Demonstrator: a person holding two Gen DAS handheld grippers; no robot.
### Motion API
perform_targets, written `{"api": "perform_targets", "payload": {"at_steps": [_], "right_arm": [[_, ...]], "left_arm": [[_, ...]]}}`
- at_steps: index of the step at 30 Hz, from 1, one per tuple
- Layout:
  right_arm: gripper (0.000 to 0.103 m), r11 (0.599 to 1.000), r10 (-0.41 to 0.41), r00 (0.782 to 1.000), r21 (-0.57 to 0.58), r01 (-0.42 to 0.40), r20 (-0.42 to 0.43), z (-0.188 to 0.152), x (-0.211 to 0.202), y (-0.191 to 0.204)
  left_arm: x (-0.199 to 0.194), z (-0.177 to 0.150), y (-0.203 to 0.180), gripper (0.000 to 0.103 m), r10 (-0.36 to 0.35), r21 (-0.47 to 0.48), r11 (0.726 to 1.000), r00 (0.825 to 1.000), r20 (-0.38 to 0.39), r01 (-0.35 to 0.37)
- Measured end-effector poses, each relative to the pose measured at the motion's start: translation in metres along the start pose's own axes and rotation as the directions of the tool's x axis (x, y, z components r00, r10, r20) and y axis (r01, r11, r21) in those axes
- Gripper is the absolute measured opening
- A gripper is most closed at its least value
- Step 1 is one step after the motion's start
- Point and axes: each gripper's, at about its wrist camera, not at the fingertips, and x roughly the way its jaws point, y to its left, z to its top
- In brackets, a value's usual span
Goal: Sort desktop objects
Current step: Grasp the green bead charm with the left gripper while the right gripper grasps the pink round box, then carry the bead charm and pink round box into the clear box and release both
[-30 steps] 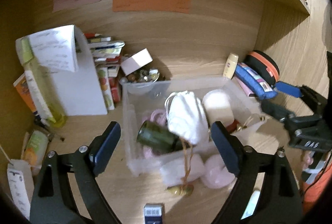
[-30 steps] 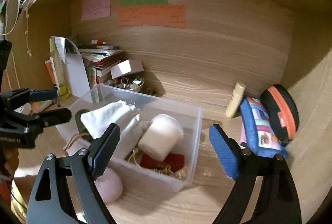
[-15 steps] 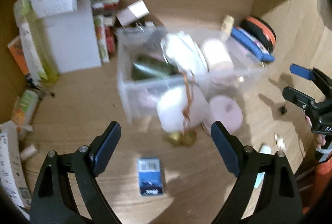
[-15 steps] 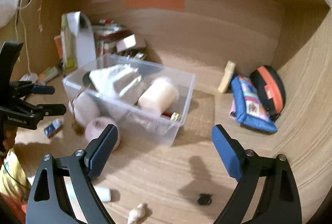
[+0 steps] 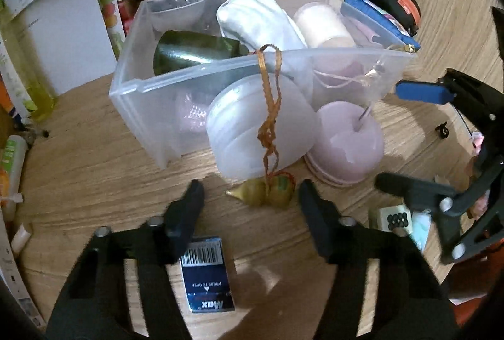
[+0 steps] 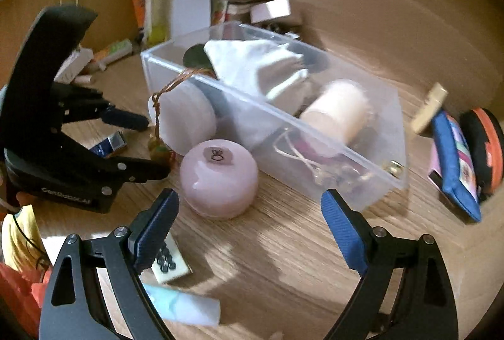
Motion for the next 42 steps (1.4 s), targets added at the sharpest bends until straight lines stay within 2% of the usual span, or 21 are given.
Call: {"api": "perform_targets", "payload": {"at_steps": [2, 5, 7, 10, 11, 20, 30, 35, 42], "right_arm": [[0.089, 1.0, 0.014, 1.0, -0.018, -0.014, -0.018, 0.004, 0.008, 0.001], [0.088, 0.999, 0.025, 0.999, -0.036, -0.026, -0.038, 0.007, 0.019, 0.006], [0.084, 0.998, 0.036, 0.998, -0.04, -0.038, -0.048, 0.009, 0.025, 0.008], [0.07, 0.997, 0.072, 0.995, -0.037, -0.074, -0.068, 0.011, 0.034, 0.012], [0.061, 0.996, 0.081, 0.994, -0.036, -0.084, -0.077, 0.012, 0.038, 0.014], [0.061, 0.994, 0.111, 0.992, 0.008, -0.111, -0.051, 0.005, 0.033, 0.013], [0.061, 0.991, 0.091, 0.992, 0.091, -0.098, 0.083, 0.014, -0.017, -0.011], [0.061, 0.992, 0.053, 0.989, 0.106, -0.068, 0.14, 0.026, -0.037, -0.021], [0.061, 0.993, 0.025, 0.987, 0.111, -0.042, 0.158, 0.04, -0.04, -0.03]], "left_arm": [[0.0, 0.0, 0.0, 0.042, 0.008, 0.008, 1.0, 1.0, 0.009, -0.008], [-0.001, -0.002, 0.002, 0.042, 0.006, 0.005, 1.0, 1.0, 0.023, -0.006], [-0.001, -0.002, 0.003, 0.042, 0.006, 0.004, 1.0, 1.0, 0.025, -0.006], [-0.003, -0.004, 0.006, 0.042, 0.0, -0.005, 1.0, 1.0, 0.027, 0.0], [-0.005, -0.004, 0.006, 0.042, -0.002, -0.008, 1.0, 1.0, 0.029, 0.003], [-0.038, -0.01, 0.012, 0.042, -0.038, -0.042, 0.998, 0.994, 0.102, 0.042], [-0.078, 0.019, 0.019, 0.042, -0.012, -0.076, 0.997, 0.97, 0.244, 0.031], [-0.079, 0.031, 0.022, 0.042, -0.01, -0.073, 0.997, 0.964, 0.266, 0.03], [-0.072, 0.044, 0.029, 0.042, -0.013, -0.076, 0.996, 0.963, 0.268, 0.035]]}}
